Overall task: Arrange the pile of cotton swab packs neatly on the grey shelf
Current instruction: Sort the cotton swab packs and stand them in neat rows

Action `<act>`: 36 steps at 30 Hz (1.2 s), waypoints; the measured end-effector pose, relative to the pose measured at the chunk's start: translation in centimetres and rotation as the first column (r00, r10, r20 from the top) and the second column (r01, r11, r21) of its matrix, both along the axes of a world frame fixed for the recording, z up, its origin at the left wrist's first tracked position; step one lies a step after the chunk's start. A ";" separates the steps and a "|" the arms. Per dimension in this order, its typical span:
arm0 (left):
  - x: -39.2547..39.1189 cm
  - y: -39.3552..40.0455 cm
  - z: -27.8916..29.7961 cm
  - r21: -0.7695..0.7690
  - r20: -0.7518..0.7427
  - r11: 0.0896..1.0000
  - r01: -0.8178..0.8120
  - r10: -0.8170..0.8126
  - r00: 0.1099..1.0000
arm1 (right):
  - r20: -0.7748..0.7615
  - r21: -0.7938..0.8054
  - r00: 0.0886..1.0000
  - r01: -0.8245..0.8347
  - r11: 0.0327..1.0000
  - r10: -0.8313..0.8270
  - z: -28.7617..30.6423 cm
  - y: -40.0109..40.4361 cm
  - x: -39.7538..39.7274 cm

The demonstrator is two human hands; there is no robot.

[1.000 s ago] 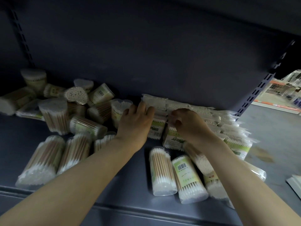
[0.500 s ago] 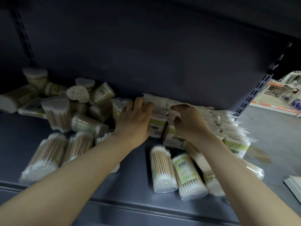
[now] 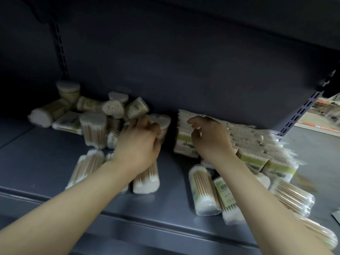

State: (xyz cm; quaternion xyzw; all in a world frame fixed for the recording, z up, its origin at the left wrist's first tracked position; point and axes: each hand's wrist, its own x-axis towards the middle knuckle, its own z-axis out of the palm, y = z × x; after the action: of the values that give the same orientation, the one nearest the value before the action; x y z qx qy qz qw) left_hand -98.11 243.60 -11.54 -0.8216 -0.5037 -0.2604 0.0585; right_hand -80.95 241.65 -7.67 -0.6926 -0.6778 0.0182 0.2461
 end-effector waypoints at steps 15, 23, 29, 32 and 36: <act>-9.8 0.6 -0.2 0.009 0.094 0.995 -0.096 0.095 0.991 | -0.057 0.026 0.992 -0.115 0.993 0.116 -0.3 2.4 -9.5; -14.6 1.8 -2.1 0.011 0.220 0.990 -0.140 0.134 0.966 | -0.090 0.057 0.986 -0.132 0.990 0.137 -0.9 4.3 -13.6; -16.6 3.1 -2.9 -0.066 0.245 0.981 -0.181 0.191 0.951 | -0.094 0.086 0.980 -0.170 0.982 0.178 -1.3 5.4 -15.6; -17.3 4.0 -3.3 -0.152 0.227 0.966 -0.211 0.242 0.943 | -0.132 0.114 0.962 -0.227 0.967 0.241 -1.7 5.9 -16.6; -18.1 5.1 -3.9 -0.248 0.198 0.956 -0.158 0.209 0.957 | -0.146 0.113 0.946 -0.275 0.955 0.290 -2.4 6.6 -17.3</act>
State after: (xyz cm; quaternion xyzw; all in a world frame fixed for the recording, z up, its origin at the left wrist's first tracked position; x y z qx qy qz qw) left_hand -116.25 248.71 -15.42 -0.7378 -0.6083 -0.2842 -0.0695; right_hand -98.22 248.21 -10.04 -0.5724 -0.7481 0.0783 0.3264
